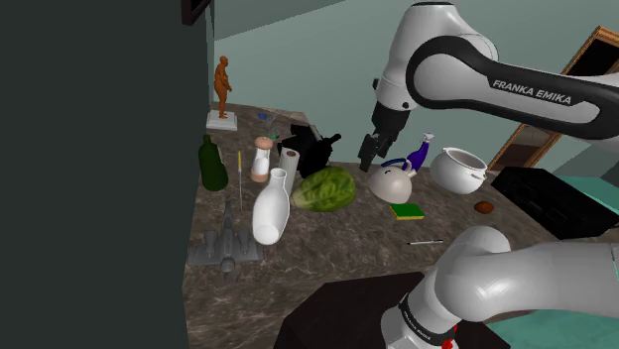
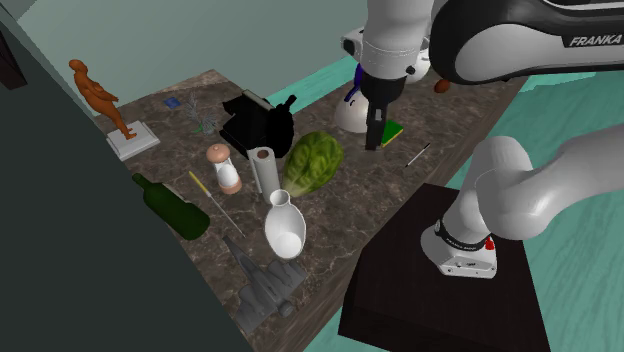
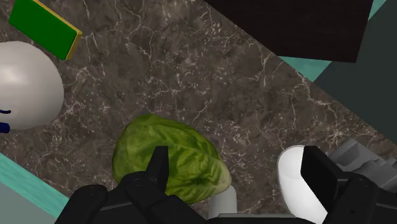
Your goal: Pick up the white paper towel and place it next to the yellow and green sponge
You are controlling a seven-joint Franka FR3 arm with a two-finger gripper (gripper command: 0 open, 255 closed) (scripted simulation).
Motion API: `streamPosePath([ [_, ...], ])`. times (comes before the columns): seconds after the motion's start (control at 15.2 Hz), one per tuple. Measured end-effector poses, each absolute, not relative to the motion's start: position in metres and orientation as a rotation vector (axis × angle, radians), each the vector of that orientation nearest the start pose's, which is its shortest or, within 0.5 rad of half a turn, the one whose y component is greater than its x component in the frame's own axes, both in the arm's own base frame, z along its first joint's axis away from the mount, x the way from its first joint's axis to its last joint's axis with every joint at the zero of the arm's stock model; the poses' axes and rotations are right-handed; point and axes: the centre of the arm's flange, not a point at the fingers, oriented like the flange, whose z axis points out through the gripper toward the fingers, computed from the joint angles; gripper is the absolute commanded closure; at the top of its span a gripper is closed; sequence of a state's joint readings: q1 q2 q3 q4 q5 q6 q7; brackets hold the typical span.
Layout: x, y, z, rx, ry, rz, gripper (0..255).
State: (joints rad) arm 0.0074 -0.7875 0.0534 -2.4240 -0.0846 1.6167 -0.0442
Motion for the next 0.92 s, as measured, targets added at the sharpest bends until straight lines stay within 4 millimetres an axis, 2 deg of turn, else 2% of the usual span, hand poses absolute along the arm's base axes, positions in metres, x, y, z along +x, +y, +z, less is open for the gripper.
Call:
streamPosePath([
  [0.13,0.314,0.015,0.561,-3.259,-0.154,0.03,0],
  [0.26,0.332,0.014,0.55,-3.255,-0.159,0.016,0],
  [0.92,0.44,0.014,0.499,-3.227,-0.188,-0.081,0],
])
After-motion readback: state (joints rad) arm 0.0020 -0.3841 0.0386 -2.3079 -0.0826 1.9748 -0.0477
